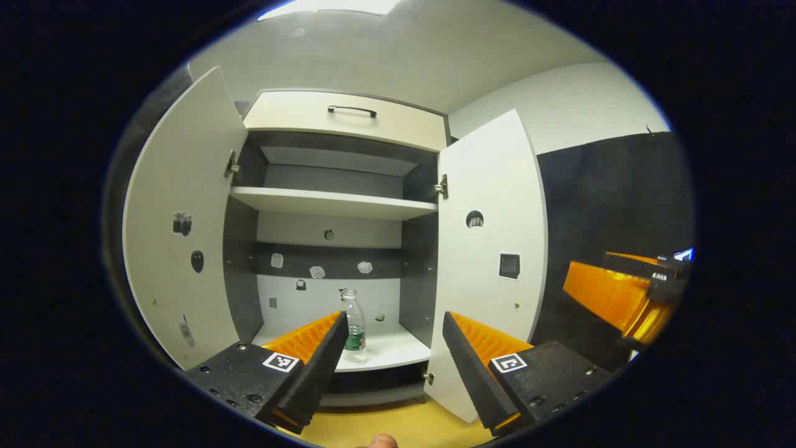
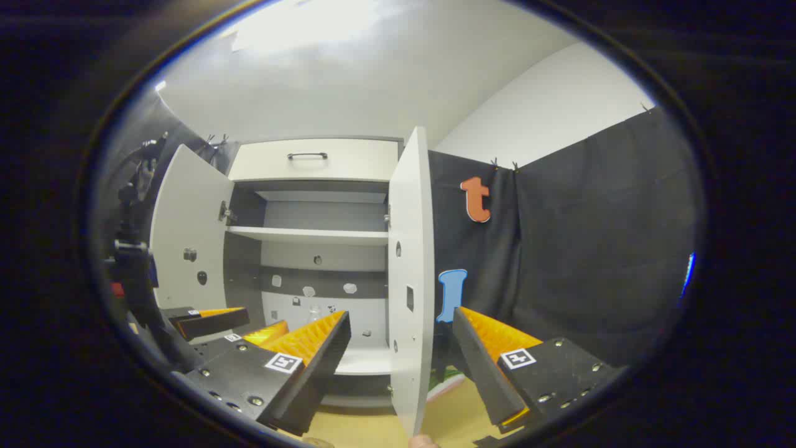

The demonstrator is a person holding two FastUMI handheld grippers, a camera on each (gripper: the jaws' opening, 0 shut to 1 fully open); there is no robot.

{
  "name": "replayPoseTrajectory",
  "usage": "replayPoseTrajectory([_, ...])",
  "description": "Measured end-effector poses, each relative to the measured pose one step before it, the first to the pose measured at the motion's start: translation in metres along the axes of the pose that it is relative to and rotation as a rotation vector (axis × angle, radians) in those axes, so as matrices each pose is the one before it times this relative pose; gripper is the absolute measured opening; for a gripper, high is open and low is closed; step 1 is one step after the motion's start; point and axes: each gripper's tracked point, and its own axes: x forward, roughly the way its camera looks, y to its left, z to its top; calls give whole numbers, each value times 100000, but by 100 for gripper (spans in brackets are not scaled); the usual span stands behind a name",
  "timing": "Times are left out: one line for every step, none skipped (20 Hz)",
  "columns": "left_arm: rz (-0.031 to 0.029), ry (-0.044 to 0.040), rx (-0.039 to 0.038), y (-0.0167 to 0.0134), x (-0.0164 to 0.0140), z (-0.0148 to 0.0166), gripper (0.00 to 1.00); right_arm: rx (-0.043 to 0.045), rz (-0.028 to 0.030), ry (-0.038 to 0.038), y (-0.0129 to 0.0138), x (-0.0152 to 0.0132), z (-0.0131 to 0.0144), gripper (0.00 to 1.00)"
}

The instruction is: Grasp the bottle in the cabinet with the left hand and place it on the coaster, then close the right door with the right hand and the left door with the left hand.

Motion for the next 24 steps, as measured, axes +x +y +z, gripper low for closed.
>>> replayPoseTrajectory([847, -144, 471, 243, -332, 352, 96, 47, 381, 450, -43, 230, -137, 100])
replayPoseTrajectory([427, 272, -175, 70, -244, 55, 96, 235, 752, 441, 91, 138, -172, 100])
replayPoseTrajectory([356, 5, -844, -108, -133, 173, 96, -49, 575, 485, 97, 157, -287, 100])
replayPoseTrajectory([191, 595, -777, -125, -79, -11, 93, -327, 866, 91, 147, 157, -78, 100])
replayPoseTrajectory([363, 754, -702, -83, -145, -143, 96, -466, 1019, 103, 195, 14, -140, 100])
replayPoseTrajectory([372, 548, -728, 20, -46, -97, 96, -484, 1080, 203, 316, 216, -92, 100])
replayPoseTrajectory([285, 144, -251, 29, -35, 30, 96, -494, 700, 286, 135, 117, -170, 100])
replayPoseTrajectory([429, 494, -70, 24, -64, -31, 96, -352, 657, 687, 106, 203, -148, 100])
replayPoseTrajectory([330, 246, 235, 21, -34, -60, 96, 20, 394, 869, 28, 176, -289, 100])
replayPoseTrajectory([350, 379, 172, 81, -77, -14, 96, 46, 509, 978, 130, 239, -256, 100])
replayPoseTrajectory([388, 285, 66, 58, -37, -76, 96, -281, 157, 495, 59, 300, -159, 100])
replayPoseTrajectory([572, 282, 65, 66, 8, -60, 96, -970, -88, 115, 20, 174, -40, 100])
replayPoseTrajectory([656, 560, 101, 85, 82, -212, 96, -1026, -60, -80, 61, 35, -26, 100])
replayPoseTrajectory([571, 820, 125, 95, -20, -197, 96, -479, 284, 238, 167, 25, -85, 100])
replayPoseTrajectory([183, 906, -64, 11, 60, -270, 96, 195, 593, 331, 172, 82, -180, 100])
replayPoseTrajectory([183, 959, -99, 27, -51, -200, 96, 410, 391, 112, 102, 88, -68, 100])
replayPoseTrajectory([562, 489, -26, 40, -1, -135, 96, -141, 334, -277, -64, 63, 26, 100])
replayPoseTrajectory([703, 292, 296, 114, 39, -41, 96, -339, 491, -134, 85, 66, 38, 100])
replayPoseTrajectory([735, 337, 354, 278, 131, -55, 96, -88, 566, 304, 97, 76, -99, 100])
replayPoseTrajectory([598, 284, -5, 252, 12, -53, 96, 474, 1120, 309, 259, 36, -77, 100])
replayPoseTrajectory([592, 521, -152, 192, -16, -227, 96, 761, 955, 78, 198, 75, -86, 100])
replayPoseTrajectory([608, 226, -230, 236, -39, -70, 96, 316, 535, -121, 126, 55, 40, 100])
replayPoseTrajectory([592, 204, -239, 200, 65, -84, 96, -165, 253, -191, -7, 39, -21, 100])
replayPoseTrajectory([357, -34, 29, 210, 91, -10, 96, -367, 42, -285, 164, 160, 52, 100])
